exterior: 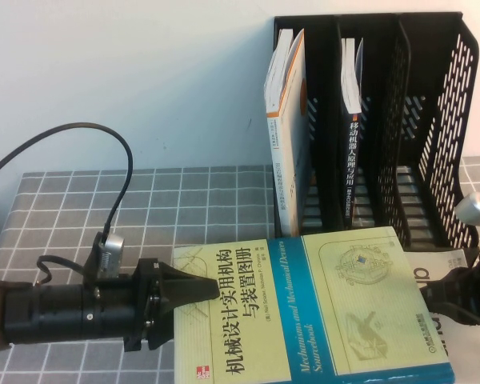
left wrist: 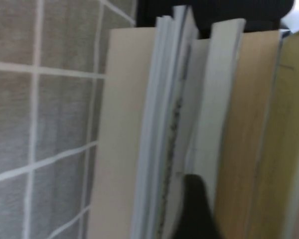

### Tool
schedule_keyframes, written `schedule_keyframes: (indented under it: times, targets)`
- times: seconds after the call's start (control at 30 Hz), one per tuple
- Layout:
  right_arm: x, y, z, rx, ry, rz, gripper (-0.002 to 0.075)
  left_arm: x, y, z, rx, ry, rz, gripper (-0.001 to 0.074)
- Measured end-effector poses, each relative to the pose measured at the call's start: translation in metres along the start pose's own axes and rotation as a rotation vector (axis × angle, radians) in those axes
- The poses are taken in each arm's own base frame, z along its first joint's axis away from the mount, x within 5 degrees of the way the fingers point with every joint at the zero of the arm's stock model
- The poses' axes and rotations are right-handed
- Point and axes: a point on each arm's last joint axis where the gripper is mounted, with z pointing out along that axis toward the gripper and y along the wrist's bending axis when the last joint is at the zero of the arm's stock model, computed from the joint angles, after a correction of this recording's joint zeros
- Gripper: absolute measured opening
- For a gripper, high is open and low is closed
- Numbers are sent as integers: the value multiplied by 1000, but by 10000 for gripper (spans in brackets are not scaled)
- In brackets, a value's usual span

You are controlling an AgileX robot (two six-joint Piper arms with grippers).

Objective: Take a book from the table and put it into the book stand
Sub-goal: Pick up the book with your left arm

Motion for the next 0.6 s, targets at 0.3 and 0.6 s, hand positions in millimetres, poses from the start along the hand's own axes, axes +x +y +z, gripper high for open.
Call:
schedule_keyframes:
  times: [0.3,0.6]
  targets:
    - [0,1,-3,1,-11,-37,-5,1,-8,2,46,8,7,262]
    - [-2,10,-49,46,-91,-218,-5,4,-55,-14,47,-42,60,195]
